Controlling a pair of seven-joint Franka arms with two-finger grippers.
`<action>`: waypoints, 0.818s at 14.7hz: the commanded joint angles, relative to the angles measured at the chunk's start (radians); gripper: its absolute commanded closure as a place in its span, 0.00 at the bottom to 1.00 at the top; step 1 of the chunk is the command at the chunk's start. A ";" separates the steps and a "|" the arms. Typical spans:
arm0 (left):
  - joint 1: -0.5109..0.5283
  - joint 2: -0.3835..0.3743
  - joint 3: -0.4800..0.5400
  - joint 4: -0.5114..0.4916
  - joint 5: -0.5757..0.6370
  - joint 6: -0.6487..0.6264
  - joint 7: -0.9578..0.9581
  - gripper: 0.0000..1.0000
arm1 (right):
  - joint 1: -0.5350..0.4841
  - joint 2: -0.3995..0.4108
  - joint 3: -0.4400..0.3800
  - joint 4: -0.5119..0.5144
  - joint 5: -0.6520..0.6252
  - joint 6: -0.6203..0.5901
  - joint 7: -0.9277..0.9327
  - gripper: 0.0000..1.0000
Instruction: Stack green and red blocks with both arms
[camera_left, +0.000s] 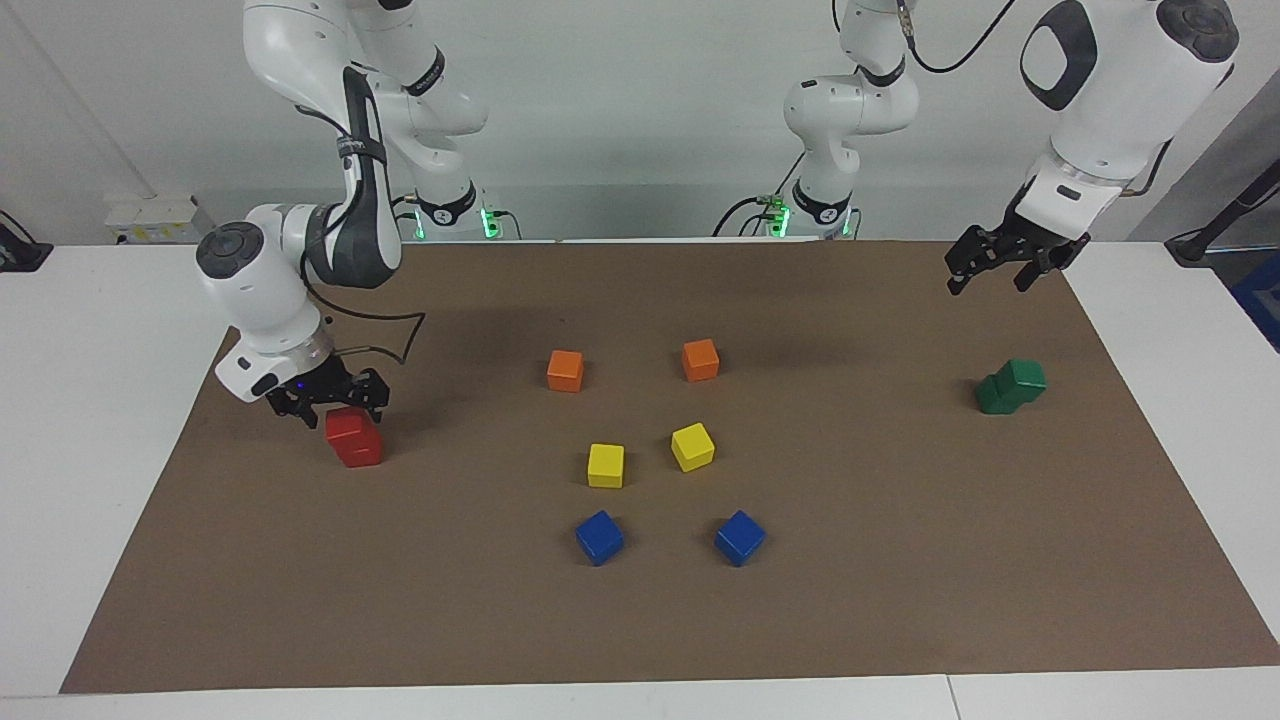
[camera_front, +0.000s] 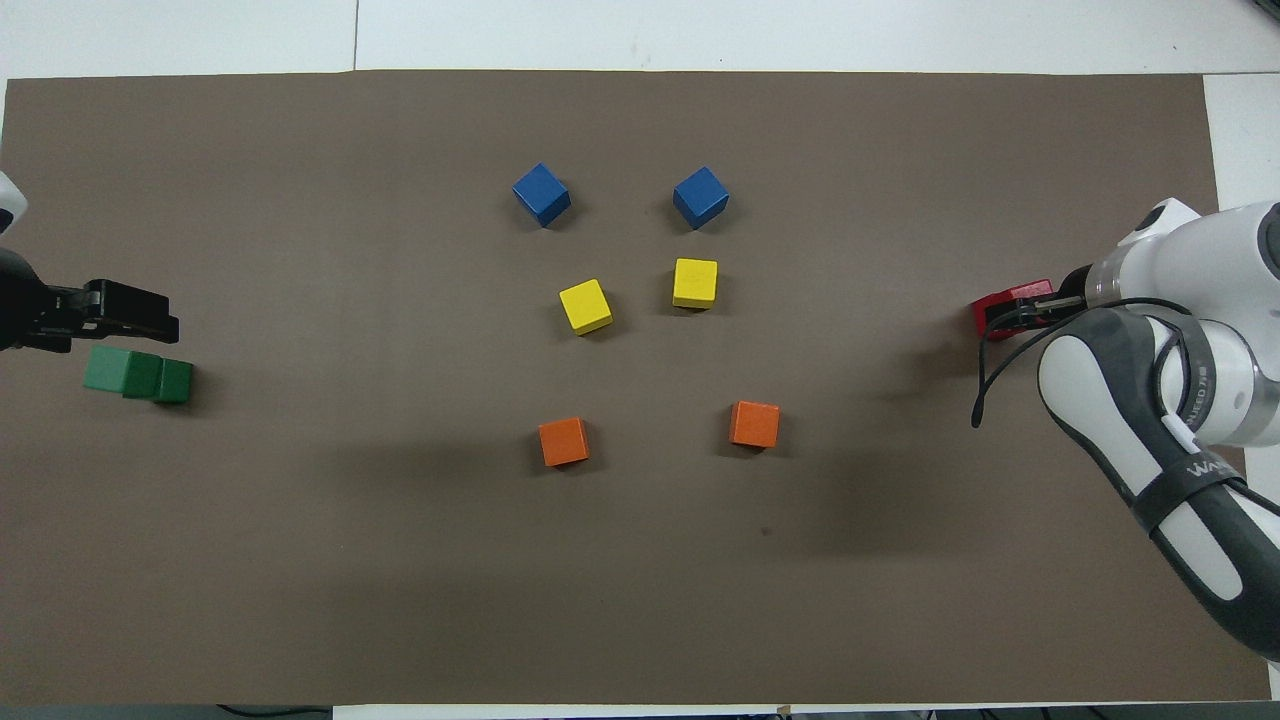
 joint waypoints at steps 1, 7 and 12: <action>-0.015 0.011 0.008 0.026 0.027 -0.017 -0.009 0.00 | -0.004 -0.050 0.015 0.110 0.016 -0.163 -0.027 0.00; -0.015 0.010 0.008 0.028 0.025 -0.013 -0.007 0.00 | -0.002 -0.313 0.069 0.140 0.016 -0.468 -0.031 0.00; -0.011 0.005 0.008 0.026 0.023 -0.013 -0.007 0.00 | -0.004 -0.306 0.098 0.322 0.016 -0.666 -0.010 0.00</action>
